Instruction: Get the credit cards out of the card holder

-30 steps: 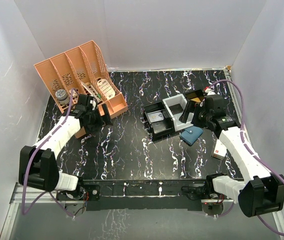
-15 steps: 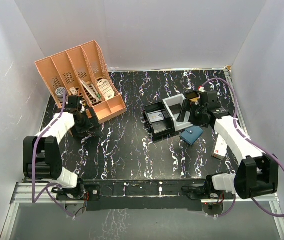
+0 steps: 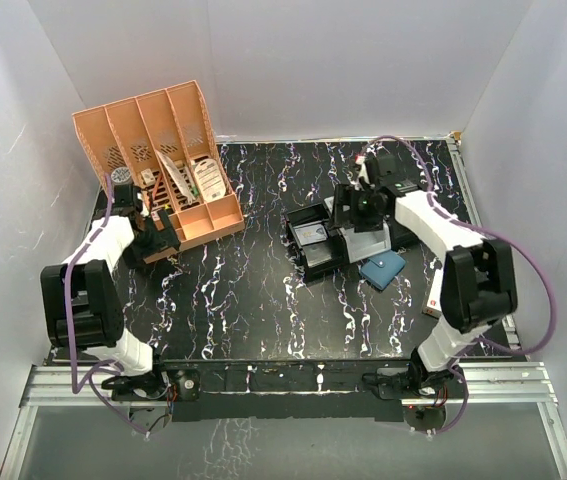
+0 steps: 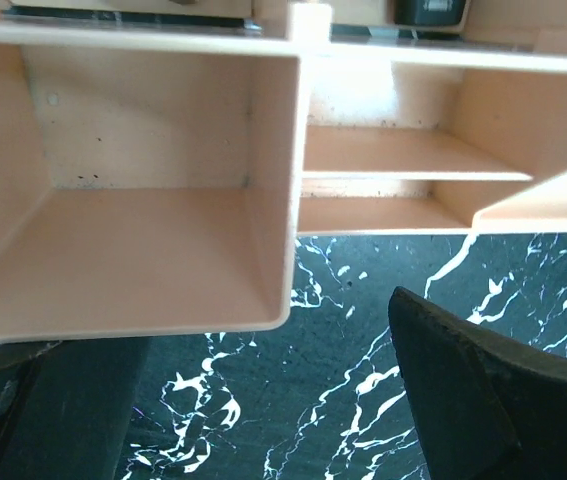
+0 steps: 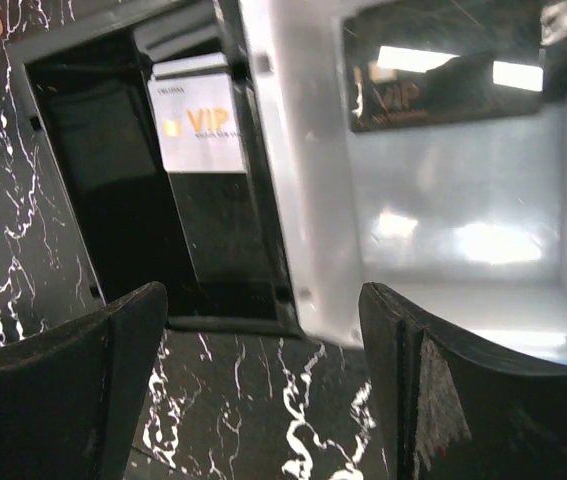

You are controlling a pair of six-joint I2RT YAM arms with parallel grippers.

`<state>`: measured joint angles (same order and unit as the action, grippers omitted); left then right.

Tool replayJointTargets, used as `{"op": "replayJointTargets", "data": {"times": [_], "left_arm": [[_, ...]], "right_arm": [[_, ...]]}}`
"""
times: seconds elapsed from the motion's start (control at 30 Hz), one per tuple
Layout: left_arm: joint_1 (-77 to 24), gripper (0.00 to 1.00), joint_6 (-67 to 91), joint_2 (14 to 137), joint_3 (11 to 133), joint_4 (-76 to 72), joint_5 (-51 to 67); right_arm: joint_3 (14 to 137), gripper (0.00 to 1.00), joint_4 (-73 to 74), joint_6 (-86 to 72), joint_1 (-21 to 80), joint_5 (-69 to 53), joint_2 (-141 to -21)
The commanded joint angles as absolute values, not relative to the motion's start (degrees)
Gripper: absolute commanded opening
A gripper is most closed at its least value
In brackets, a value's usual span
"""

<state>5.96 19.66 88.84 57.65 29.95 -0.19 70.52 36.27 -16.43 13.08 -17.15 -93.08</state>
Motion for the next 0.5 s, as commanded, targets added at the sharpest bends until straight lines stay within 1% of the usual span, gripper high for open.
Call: {"op": "replayJointTargets", "data": {"times": [0.0, 0.1, 0.3, 0.47], "left_arm": [[8.73, 0.99, 18.46, 88.67, 61.47, 28.75, 2.64], [8.76, 0.99, 18.70, 85.95, 61.07, 29.17, 6.44], [8.70, 0.99, 21.25, 74.39, 55.77, 28.49, 14.68], [8.68, 0.99, 23.20, 67.15, 53.36, 29.99, 20.13]], "right_arm": [[78.16, 0.75, 37.44, -14.05, 18.04, -13.92, -98.79], [80.31, 0.74, 37.32, -14.18, 21.27, -12.36, -102.60], [84.12, 0.71, 36.92, -16.99, 27.13, -10.76, -106.35], [87.36, 0.69, 37.07, -20.29, 31.85, -8.56, -110.10]]}}
